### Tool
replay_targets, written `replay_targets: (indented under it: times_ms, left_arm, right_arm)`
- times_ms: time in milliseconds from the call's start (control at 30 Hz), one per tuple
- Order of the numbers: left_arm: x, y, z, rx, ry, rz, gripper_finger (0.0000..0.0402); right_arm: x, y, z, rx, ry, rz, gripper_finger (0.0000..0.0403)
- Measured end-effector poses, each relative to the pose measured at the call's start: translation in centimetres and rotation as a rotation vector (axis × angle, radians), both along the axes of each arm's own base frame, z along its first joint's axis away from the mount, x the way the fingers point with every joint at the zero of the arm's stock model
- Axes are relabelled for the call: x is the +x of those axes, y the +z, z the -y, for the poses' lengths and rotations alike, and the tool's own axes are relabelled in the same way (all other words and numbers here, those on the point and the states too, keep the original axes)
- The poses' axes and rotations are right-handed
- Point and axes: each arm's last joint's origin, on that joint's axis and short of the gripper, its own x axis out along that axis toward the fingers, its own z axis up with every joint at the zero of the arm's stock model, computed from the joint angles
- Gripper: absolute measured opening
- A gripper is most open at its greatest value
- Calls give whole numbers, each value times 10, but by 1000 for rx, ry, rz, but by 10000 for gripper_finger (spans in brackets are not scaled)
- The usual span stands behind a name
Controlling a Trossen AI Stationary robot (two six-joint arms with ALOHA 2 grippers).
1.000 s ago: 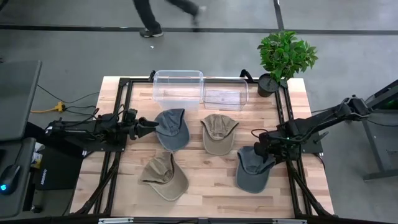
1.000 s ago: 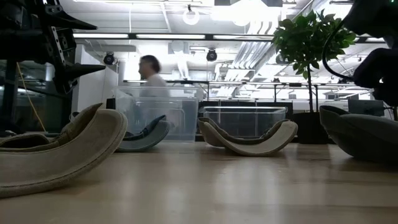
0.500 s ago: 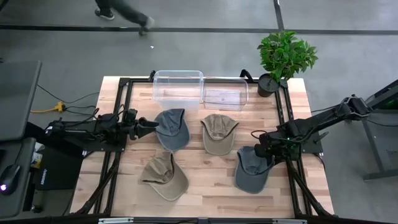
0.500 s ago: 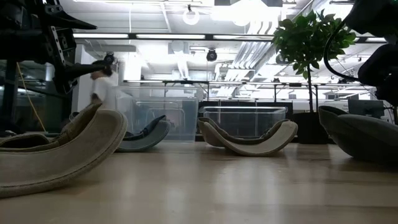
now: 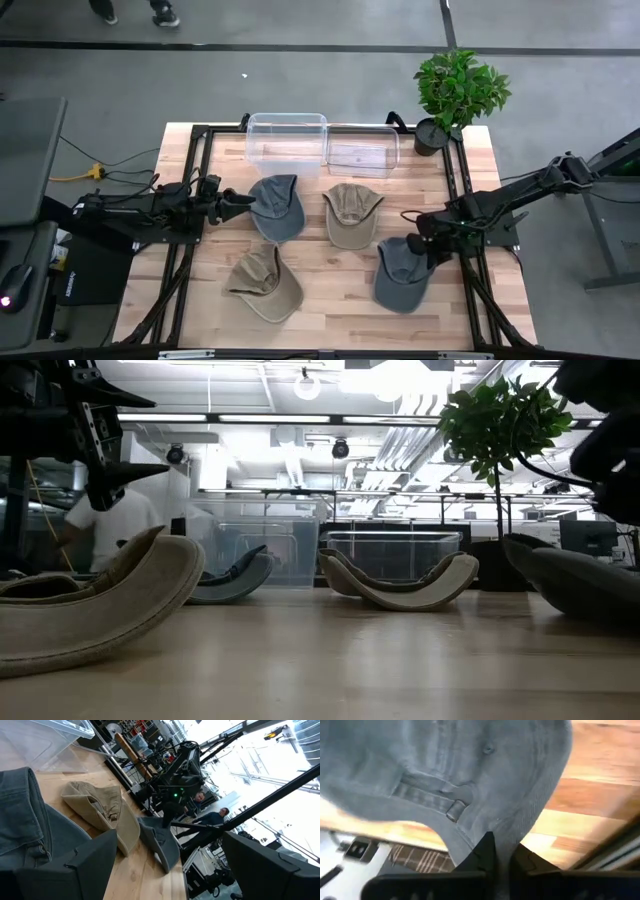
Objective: Pick & Place hat
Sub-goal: Put the bottom gray cap into the transparent bin
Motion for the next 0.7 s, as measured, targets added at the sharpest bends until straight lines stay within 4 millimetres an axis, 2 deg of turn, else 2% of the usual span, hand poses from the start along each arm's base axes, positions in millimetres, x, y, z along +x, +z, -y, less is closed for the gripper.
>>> replay_targets:
  times_ms: [267, 700]
  left_arm:
    - [0, 0, 0, 0, 0, 0, 340]
    - [0, 0, 0, 0, 4, 0, 340]
  right_arm:
    - [10, 7, 0, -62, -10, 139, 3]
    - [26, 54, -2, -161, 39, 366, 3]
